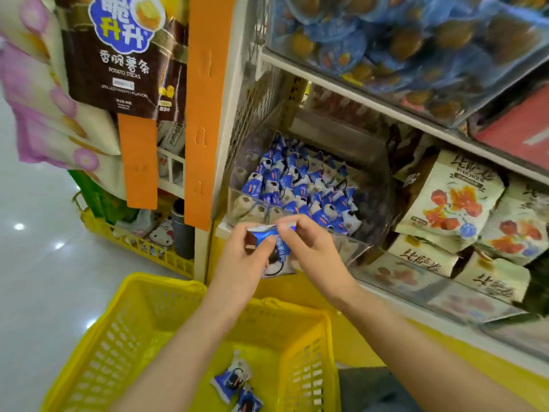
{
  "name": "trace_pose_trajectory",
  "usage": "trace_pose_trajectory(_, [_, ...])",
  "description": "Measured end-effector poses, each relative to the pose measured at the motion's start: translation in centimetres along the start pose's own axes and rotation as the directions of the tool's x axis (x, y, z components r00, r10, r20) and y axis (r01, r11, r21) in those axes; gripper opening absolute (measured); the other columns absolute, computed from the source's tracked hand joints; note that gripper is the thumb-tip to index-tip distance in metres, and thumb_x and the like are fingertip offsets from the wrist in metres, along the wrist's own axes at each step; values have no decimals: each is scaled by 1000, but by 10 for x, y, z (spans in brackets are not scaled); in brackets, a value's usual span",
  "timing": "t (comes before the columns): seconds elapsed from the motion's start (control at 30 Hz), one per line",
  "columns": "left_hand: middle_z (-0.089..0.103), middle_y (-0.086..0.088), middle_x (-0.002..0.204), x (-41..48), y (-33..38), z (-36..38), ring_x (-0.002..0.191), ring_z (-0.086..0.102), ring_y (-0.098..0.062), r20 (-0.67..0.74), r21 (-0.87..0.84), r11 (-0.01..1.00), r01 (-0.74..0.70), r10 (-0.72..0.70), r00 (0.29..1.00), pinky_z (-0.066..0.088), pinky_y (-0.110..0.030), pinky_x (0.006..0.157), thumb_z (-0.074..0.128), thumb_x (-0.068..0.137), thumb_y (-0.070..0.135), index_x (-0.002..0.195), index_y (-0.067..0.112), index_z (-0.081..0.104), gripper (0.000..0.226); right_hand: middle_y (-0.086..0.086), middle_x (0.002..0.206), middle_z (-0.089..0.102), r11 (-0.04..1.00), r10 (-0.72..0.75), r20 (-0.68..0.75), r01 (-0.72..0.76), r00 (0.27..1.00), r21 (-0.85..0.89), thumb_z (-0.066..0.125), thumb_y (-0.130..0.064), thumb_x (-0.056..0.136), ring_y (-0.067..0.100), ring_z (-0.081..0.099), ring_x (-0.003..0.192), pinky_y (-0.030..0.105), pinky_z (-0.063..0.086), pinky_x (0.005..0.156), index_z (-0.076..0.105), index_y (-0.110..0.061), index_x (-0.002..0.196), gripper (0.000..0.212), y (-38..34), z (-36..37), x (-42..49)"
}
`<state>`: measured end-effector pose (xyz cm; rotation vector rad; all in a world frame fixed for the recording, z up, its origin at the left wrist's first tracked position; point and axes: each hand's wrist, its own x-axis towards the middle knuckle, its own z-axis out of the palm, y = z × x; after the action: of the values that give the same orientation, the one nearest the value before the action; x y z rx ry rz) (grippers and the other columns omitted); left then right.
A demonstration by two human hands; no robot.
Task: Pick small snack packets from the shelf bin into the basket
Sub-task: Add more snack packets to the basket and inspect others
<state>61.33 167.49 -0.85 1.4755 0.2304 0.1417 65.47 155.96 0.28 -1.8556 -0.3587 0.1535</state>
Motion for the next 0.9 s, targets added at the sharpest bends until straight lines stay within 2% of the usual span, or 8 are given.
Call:
trace_pose_trajectory(0.07, [56, 2, 70, -5, -3, 3, 45, 51, 4, 51, 31, 999, 22, -23, 998, 42, -13, 45, 54, 91, 9, 89, 26, 50, 17, 26, 82, 60, 999, 35, -23, -34, 999, 40, 53, -16, 93, 21, 53, 73, 38, 44, 67, 63, -4, 87, 16, 9, -1, -2])
trace_pose_trajectory(0.17, [59, 2, 71, -10, -9, 4, 48, 55, 4, 59, 54, 998, 38, -41, 997, 44, -13, 47, 53, 92, 16, 89, 25, 52, 10, 17, 75, 63, 992, 76, -26, -73, 997, 102, 55, -13, 91, 19, 55, 69, 33, 46, 62, 64, 1, 86, 18, 17, -1, -5])
trace_pose_trajectory(0.3, [60, -1, 69, -8, -13, -1, 52, 58, 2, -32, 34, 998, 58, -57, 998, 47, -15, 48, 47, 95, 20, 82, 17, 56, 16, 32, 82, 62, 995, 39, -19, -37, 999, 88, 59, -10, 89, 23, 55, 73, 40, 44, 65, 60, 10, 86, 20, 23, 4, -5])
trace_pose_trajectory(0.4, [58, -5, 67, -4, -15, -4, 57, 59, -6, -70, -38, 989, 145, -148, 987, 46, -22, 51, 48, 95, 17, 70, 15, 51, 25, 12, 79, 64, 980, -142, -30, 137, 989, -144, 63, -13, 87, 14, 58, 73, 39, 49, 69, 63, -6, 83, 8, 24, 8, -7])
trace_pose_trajectory(0.57, [60, -5, 70, -3, -20, -4, 55, 60, -2, -36, -94, 965, 245, -249, 968, 45, -17, 47, 47, 95, 20, 73, 15, 54, 23, -2, 84, 61, 772, -451, 54, 420, 891, -477, 61, -23, 88, 8, 56, 76, 23, 49, 66, 66, -10, 88, 14, 28, 4, -10])
trace_pose_trajectory(0.67, [65, -3, 78, -3, -21, -3, 59, 63, -2, -26, -141, 946, 292, -299, 954, 48, -16, 50, 54, 91, 26, 89, 14, 58, 12, -11, 80, 60, 868, -345, -55, 297, 937, -398, 59, -23, 89, 2, 57, 74, 19, 48, 66, 63, -20, 84, 7, 30, 7, -11])
trace_pose_trajectory(0.77, [68, 0, 90, -6, -25, -4, 67, 66, -5, 17, -82, 939, 335, -335, 942, 54, -22, 58, 65, 83, 25, 101, 15, 56, 22, -13, 75, 62, 992, -62, -174, 41, 983, -121, 56, -17, 91, 4, 62, 69, 24, 53, 57, 57, -27, 80, 14, 32, 7, -9])
trace_pose_trajectory(0.9, [68, -5, 94, -10, -27, -4, 61, 65, -4, -30, -108, 951, 290, -294, 955, 53, -16, 56, 68, 80, 13, 104, 12, 56, 27, 11, 88, 63, 940, 281, -130, -246, 951, 236, 48, -5, 94, 9, 63, 65, 21, 55, 51, 52, -17, 85, 15, 35, 3, -5])
